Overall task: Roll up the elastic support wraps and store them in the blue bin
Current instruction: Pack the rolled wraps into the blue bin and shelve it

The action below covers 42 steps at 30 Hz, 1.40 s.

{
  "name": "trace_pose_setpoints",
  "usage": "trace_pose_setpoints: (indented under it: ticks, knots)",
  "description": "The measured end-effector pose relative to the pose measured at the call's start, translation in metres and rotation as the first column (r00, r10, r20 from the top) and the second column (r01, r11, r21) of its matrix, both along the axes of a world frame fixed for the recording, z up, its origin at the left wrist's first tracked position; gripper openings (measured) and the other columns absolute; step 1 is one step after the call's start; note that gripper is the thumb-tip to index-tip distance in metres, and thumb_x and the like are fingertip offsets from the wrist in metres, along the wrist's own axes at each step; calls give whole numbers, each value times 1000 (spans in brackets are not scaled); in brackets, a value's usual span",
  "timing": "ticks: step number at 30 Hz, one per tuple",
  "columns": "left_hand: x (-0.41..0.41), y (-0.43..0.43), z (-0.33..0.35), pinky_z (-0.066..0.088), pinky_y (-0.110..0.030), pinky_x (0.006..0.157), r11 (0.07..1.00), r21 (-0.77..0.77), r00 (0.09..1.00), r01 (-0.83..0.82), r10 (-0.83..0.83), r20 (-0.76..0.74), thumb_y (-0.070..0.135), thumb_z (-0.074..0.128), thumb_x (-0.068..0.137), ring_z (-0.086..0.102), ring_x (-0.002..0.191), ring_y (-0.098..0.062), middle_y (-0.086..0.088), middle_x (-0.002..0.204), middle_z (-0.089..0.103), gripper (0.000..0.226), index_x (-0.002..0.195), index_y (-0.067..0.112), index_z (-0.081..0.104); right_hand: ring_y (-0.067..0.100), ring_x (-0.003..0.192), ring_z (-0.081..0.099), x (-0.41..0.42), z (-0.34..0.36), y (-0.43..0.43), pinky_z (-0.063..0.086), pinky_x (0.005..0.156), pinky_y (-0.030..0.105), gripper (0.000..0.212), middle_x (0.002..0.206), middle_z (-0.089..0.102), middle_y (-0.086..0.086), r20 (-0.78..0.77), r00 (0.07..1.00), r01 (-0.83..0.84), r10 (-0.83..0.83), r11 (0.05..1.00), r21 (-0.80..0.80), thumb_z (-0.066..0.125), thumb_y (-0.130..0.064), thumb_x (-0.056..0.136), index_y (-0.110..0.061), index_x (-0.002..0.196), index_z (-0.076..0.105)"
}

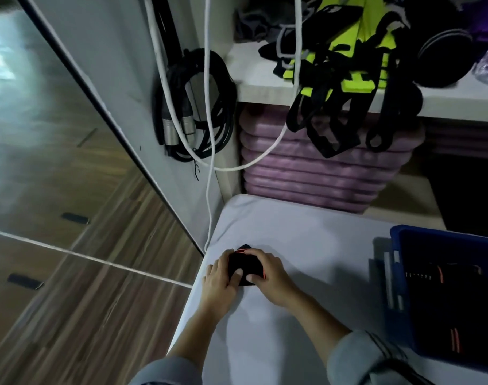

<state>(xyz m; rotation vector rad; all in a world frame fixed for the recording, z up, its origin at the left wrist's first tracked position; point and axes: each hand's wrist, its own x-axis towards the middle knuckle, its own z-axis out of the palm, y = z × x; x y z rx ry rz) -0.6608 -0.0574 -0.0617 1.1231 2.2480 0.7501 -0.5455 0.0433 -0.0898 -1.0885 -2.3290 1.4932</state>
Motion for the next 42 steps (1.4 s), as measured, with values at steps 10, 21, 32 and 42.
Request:
trace_pose_setpoints:
  ticks: [10,21,32,42]
  knots:
    - [55,18,32,42,-27,87,975,165,985,151,-162,58,40,40,96,57,104,-17,3,113,61,44,138,28,35,17,116,47,98,77,32,40,103,35,46,122,48,6,-47,998,48,-50,998,-28,58,-29,82,-31,125,43]
    - [193,89,75,43,-29,98,860,283,900,426,-435,-31,15,50,87,51,113,-22,-4,124,52,40,126,19,54,0,103,53,295,180,84,45,83,17,43,116,53,-14,-100,904,420,-417,907,17,61,-18,89,-33,126,47]
    - [249,128,69,37,-40,103,922,77,923,380,-372,-102,26,51,91,34,124,-28,-9,142,28,63,145,13,22,12,108,51,370,131,109,41,77,7,43,124,50,1,138,941,312,-310,950,9,59,-15,91,-34,127,45]
    - [258,126,58,41,-39,102,931,89,923,353,-332,-194,22,52,90,39,123,-24,-6,146,26,65,146,16,18,15,112,46,369,102,100,35,97,23,51,119,47,2,200,961,175,-189,981,85,69,-13,82,-35,124,51]
